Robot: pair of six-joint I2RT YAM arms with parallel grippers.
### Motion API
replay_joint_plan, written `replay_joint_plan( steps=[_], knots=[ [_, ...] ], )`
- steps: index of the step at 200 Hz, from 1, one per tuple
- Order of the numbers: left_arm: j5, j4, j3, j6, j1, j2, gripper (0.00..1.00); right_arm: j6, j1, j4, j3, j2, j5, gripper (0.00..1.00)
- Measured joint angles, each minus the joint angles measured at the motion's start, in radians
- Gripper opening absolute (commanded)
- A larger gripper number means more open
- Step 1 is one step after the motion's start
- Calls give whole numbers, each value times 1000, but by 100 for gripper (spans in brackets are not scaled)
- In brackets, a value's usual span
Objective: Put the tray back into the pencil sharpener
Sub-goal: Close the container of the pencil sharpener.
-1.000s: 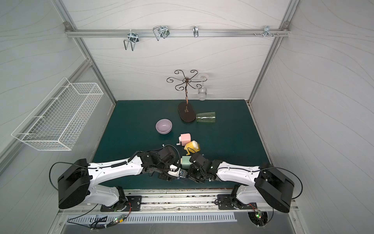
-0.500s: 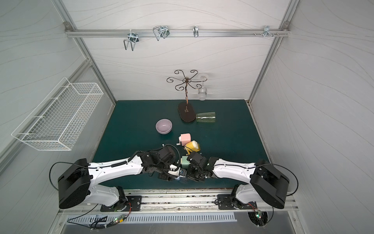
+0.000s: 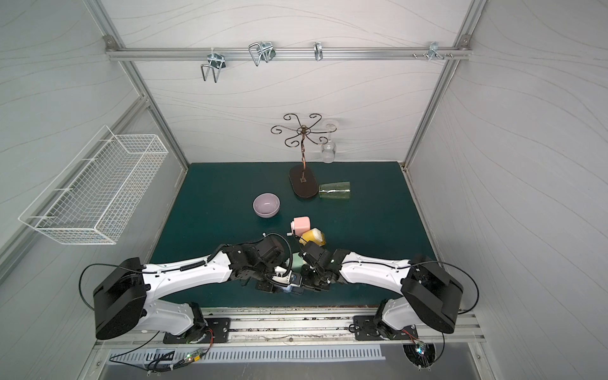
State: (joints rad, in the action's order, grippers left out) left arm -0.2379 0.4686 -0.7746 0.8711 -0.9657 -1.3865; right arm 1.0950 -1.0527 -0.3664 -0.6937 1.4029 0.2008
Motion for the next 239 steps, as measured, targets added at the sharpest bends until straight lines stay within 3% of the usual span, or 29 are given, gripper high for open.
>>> replay_joint_plan(
  steps=[55,79,127,180,219,239],
  knots=[
    [14,-24,24,-35,1,29,28,-6,-4,7,-10,14,11,15],
    [7,-25,31,-53,1,47,28,14,-11,71,18,-12,10,25],
    [-9,-44,39,-65,-1,48,28,69,-21,204,97,-71,-5,34],
    [6,-52,38,-56,-4,23,28,59,-21,116,110,-291,-64,40],
    [14,-52,36,-56,-4,20,28,86,-20,17,134,-412,-98,16],
    [15,-51,34,-57,-4,18,28,115,-20,-26,164,-399,-113,10]
  ],
)
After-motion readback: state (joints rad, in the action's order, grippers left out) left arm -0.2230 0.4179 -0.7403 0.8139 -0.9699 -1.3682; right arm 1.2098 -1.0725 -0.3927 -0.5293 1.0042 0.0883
